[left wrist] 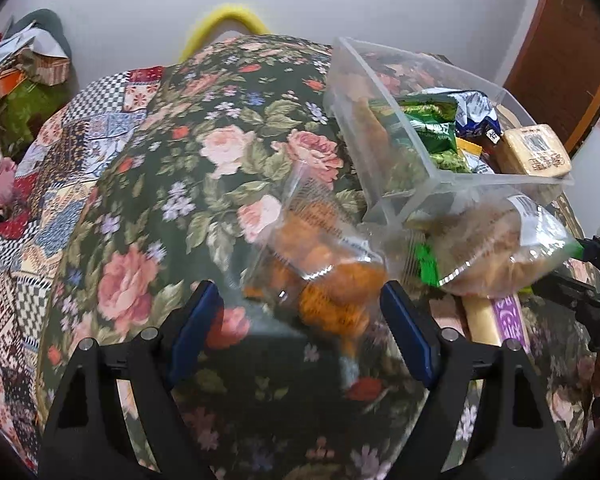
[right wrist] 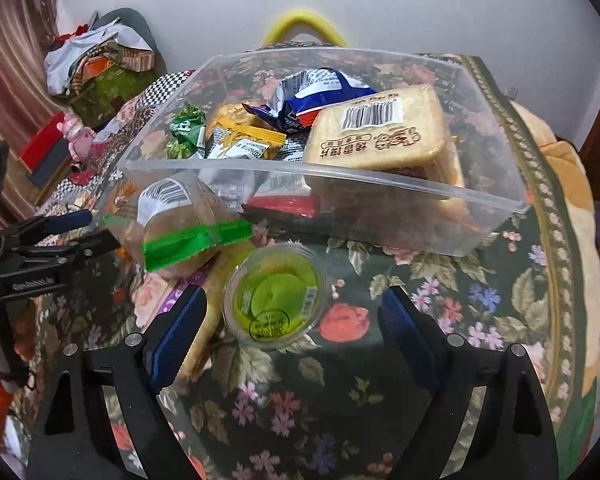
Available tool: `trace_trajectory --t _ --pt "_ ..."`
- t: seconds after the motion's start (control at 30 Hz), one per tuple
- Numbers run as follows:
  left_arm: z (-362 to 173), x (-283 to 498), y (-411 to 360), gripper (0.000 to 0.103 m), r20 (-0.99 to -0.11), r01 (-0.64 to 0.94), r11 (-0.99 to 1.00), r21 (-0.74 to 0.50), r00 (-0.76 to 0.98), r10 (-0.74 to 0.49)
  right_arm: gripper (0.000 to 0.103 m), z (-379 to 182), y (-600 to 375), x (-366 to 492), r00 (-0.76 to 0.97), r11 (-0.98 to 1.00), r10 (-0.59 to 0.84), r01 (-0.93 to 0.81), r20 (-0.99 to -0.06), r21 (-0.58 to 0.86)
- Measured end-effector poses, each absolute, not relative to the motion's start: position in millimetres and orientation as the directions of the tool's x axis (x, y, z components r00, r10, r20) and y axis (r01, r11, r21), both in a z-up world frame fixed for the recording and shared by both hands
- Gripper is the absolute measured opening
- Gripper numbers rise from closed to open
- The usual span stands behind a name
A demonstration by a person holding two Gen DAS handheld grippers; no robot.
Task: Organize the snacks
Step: 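Move both tools back toward the remaining snacks on the bed, then grasp the orange snack bag with the left tool while the right tool grasps the green jelly cup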
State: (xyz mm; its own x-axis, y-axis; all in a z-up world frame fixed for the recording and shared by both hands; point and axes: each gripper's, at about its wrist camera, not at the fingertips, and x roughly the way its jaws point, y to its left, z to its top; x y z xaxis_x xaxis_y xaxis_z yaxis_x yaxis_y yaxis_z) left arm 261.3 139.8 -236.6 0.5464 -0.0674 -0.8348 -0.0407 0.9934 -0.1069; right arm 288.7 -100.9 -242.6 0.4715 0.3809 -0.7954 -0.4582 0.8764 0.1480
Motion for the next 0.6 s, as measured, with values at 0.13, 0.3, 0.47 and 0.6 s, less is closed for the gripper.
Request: trace_trajectory --t 0.13,0.3,0.47,0.6 --pt "-246 272 137 0.084 -0.835 -0.024 0.993 -0.119 0.543 -0.087 0.084 -247 -97 290 0.458 0.874 0.392 -0.457 -0.798 0.167" --pt "-251 275 137 0.084 -0.824 -0.021 0.992 -0.125 0.560 -0.092 0.064 -253 -98 292 0.423 0.864 0.421 -0.456 -0.802 0.213" --pt "-250 275 138 0.070 -0.808 -0.013 0.989 -0.145 0.579 -0.111 0.055 -250 -97 287 0.435 0.861 0.417 -0.471 -0.798 0.193" --pt "-248 269 135 0.058 -0.804 -0.011 0.992 -0.124 0.587 -0.094 0.055 -249 -100 283 0.445 0.866 0.409 -0.465 -0.796 0.185"
